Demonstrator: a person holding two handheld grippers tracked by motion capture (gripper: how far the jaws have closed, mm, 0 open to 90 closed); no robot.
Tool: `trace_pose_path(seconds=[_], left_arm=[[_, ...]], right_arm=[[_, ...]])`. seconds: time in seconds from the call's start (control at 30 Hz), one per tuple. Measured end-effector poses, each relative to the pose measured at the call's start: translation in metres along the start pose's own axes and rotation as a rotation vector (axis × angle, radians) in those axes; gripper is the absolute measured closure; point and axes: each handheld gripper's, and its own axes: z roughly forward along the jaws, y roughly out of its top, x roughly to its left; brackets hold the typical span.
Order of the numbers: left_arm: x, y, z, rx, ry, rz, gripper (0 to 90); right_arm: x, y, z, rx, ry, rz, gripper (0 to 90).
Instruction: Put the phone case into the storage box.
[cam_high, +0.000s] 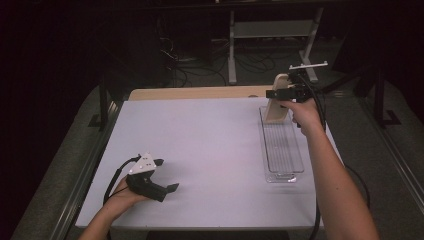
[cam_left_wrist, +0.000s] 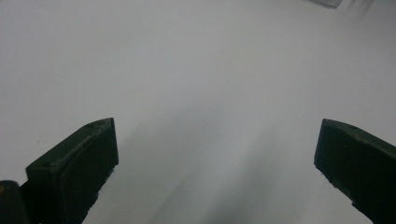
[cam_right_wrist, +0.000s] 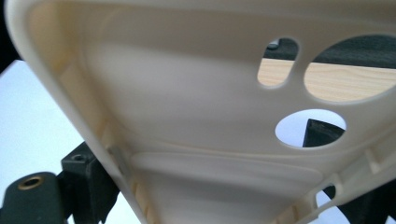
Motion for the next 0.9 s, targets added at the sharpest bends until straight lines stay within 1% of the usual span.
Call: trace_pose_path(seconds=[0.1, 0.13, 0.2, 0.23, 0.3, 0.4, 0.43, 0.47, 0.53, 0.57, 0.77, 0.8, 0.9], left_arm=[[-0.001, 0.0, 0.0, 0.003, -0.005, -0.002, 0.0], [0.0, 0.0, 0.0, 0.014, -0.004, 0.01, 0.0], [0.0, 0.0, 0.0, 0.013, -0.005, 0.013, 0.0], [-0.001, 0.0, 0.001, 0.004, -0.007, 0.008, 0.0], [-0.001, 0.001, 0.001, -0.001, -0.008, 0.004, 0.0], [-0.001, 0.001, 0.0, -0.003, -0.007, 0.005, 0.0], [-0.001, 0.001, 0.0, -0.002, -0.008, 0.002, 0.0], [-0.001, 0.001, 0.0, -0.002, -0.009, 0.003, 0.0], [-0.001, 0.001, 0.0, -0.002, -0.01, 0.005, 0.0], [-0.001, 0.001, 0.0, -0.003, -0.011, 0.003, 0.0], [-0.001, 0.001, 0.0, -0.001, -0.012, 0.004, 0.0], [-0.001, 0.001, 0.0, -0.002, -0.013, 0.003, 0.0], [-0.002, 0.001, 0.001, -0.005, -0.014, 0.001, 0.0]], right_arm=[[0.0, -0.001, 0.009, 0.021, -0.046, -0.003, 9.8], [0.0, -0.001, 0.012, 0.031, -0.056, 0.006, 9.8], [0.0, -0.002, 0.02, 0.043, -0.07, 0.023, 9.8], [0.0, -0.002, 0.023, 0.055, -0.079, 0.03, 9.8], [-0.001, -0.003, 0.031, 0.069, -0.105, 0.02, 9.8], [-0.002, -0.005, 0.04, 0.083, -0.131, 0.014, 9.8], [-0.001, -0.005, 0.043, 0.087, -0.133, 0.023, 9.8], [-0.002, -0.005, 0.045, 0.092, -0.143, 0.017, 9.8], [-0.001, -0.006, 0.05, 0.102, -0.153, 0.023, 9.8], [-0.002, -0.006, 0.052, 0.108, -0.161, 0.013, 9.8], [-0.005, -0.009, 0.06, 0.143, -0.199, 0.015, 9.8], [-0.005, -0.01, 0.061, 0.144, -0.197, 0.024, 9.8], [-0.006, -0.011, 0.065, 0.155, -0.201, 0.021, 9.7]])
